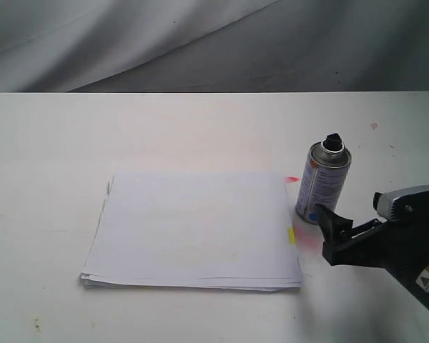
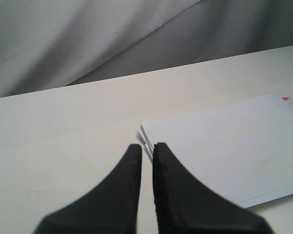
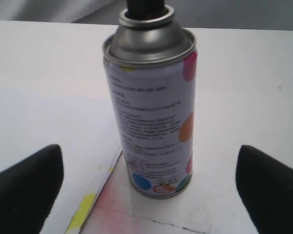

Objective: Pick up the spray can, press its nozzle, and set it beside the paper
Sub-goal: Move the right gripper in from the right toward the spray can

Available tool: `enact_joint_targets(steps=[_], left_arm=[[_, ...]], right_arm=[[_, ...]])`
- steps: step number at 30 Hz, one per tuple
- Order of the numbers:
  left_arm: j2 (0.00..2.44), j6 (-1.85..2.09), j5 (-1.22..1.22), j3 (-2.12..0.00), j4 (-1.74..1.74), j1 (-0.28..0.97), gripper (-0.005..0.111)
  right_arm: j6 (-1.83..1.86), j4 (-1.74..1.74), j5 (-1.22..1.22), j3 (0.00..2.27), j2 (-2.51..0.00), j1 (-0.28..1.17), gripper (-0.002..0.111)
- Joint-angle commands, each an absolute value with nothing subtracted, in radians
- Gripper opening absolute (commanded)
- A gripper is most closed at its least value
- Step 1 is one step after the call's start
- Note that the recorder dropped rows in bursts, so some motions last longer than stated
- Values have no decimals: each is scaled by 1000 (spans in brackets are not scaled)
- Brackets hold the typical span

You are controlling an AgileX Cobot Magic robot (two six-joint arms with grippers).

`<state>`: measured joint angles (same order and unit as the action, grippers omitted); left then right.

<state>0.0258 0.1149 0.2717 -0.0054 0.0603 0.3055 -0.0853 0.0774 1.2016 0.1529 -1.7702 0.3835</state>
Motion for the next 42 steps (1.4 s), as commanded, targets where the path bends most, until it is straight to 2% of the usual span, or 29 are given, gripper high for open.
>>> enact_joint_targets(steps=[1,20,26,42], left_arm=[[21,113,266,0,70,304,10],[21,113,266,0,70,304,10],[21,113,266,0,70,304,10],[21,113,266,0,70,304,10]], right_arm=[[-150,93,1208,148,-1772,388,94],[-58,93,1221,159,-1772,388,93],[0,89,1108,237,-1772,388,93],[55,122,1001,359,-1778,388,93]])
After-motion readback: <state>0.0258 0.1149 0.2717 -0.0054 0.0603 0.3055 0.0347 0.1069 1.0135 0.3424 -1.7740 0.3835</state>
